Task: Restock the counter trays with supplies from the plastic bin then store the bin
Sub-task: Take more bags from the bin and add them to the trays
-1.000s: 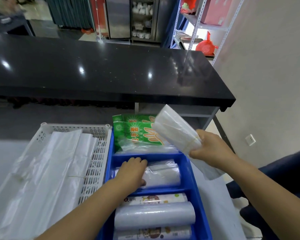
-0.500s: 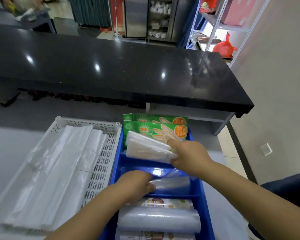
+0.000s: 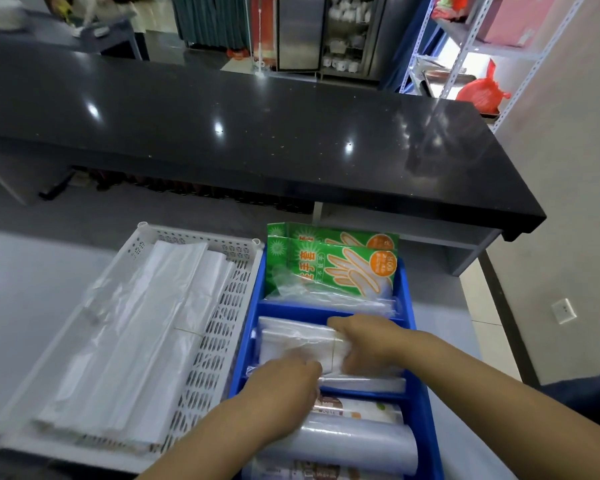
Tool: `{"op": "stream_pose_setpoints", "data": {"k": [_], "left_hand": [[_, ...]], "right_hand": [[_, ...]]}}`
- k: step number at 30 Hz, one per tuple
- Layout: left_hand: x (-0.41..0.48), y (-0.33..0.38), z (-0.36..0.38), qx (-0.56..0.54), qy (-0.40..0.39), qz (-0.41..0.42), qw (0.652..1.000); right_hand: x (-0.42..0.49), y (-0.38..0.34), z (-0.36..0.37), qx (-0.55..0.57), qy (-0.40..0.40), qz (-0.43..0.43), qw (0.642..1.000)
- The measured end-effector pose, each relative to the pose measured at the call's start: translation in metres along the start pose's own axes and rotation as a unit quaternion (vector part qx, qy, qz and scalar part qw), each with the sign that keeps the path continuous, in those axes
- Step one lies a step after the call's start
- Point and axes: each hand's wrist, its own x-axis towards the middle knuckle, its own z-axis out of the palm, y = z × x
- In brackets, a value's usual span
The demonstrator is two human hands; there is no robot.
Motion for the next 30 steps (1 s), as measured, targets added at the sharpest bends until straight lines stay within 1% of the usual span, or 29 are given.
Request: {"op": "stream_pose_setpoints", "data": {"k": [2, 4, 6, 8, 9, 11, 12, 14, 16, 17, 23, 25, 27, 28, 30], "left_hand": [[0.002, -0.002, 0.003, 0.025, 0.026, 0.001, 0.999], [0.004, -0.005, 0.006, 0.051, 0.058, 0.011, 0.997], [0.007, -0.009, 0.007, 0.063, 0.087, 0.019, 0.994], [0.009, -0.012, 0.008, 0.051, 0.096, 0.023, 0.994], [0.01, -0.013, 0.007, 0.039, 0.091, 0.025, 0.995], [0.013, -0.014, 0.004, 0.025, 0.071, 0.028, 0.997], [0.014, -0.013, 0.002, 0.022, 0.063, 0.026, 0.997], [0.015, -0.013, -0.001, 0.009, 0.049, 0.008, 0.999], [0.015, -0.015, -0.005, 0.012, 0.032, -0.01, 0.999], [0.014, -0.018, -0.007, 0.024, 0.025, -0.014, 0.999], [0.017, -0.03, -0.017, 0.117, -0.018, -0.038, 0.992], [0.019, -0.028, -0.016, 0.132, -0.005, -0.035, 0.991], [0.022, -0.028, -0.014, 0.15, 0.03, -0.029, 0.988], [0.023, -0.029, -0.013, 0.172, 0.046, -0.023, 0.984], [0.026, -0.031, -0.011, 0.216, 0.05, -0.014, 0.975]], "right_hand": [[0.002, -0.003, 0.003, -0.039, 0.033, -0.001, 0.999], [0.003, -0.006, 0.004, -0.1, 0.069, -0.001, 0.993], [0.003, -0.011, 0.004, -0.171, 0.107, -0.008, 0.979], [-0.004, -0.015, 0.002, -0.223, 0.147, -0.018, 0.964], [-0.009, -0.017, 0.0, -0.23, 0.174, -0.028, 0.957], [-0.021, -0.016, -0.002, -0.19, 0.21, -0.053, 0.958], [-0.026, -0.014, -0.001, -0.143, 0.2, -0.061, 0.967], [-0.036, -0.013, 0.005, -0.041, 0.133, -0.057, 0.989], [-0.042, -0.011, 0.014, -0.009, 0.071, -0.049, 0.996], [-0.043, -0.008, 0.018, -0.011, 0.062, -0.046, 0.997], [-0.05, 0.006, 0.024, -0.006, 0.074, 0.001, 0.997], [-0.051, 0.009, 0.023, -0.009, 0.085, 0.021, 0.996], [-0.052, 0.011, 0.021, -0.034, 0.1, 0.036, 0.994], [-0.052, 0.011, 0.02, -0.052, 0.106, 0.038, 0.992], [-0.052, 0.01, 0.021, -0.092, 0.12, 0.029, 0.988]]}}
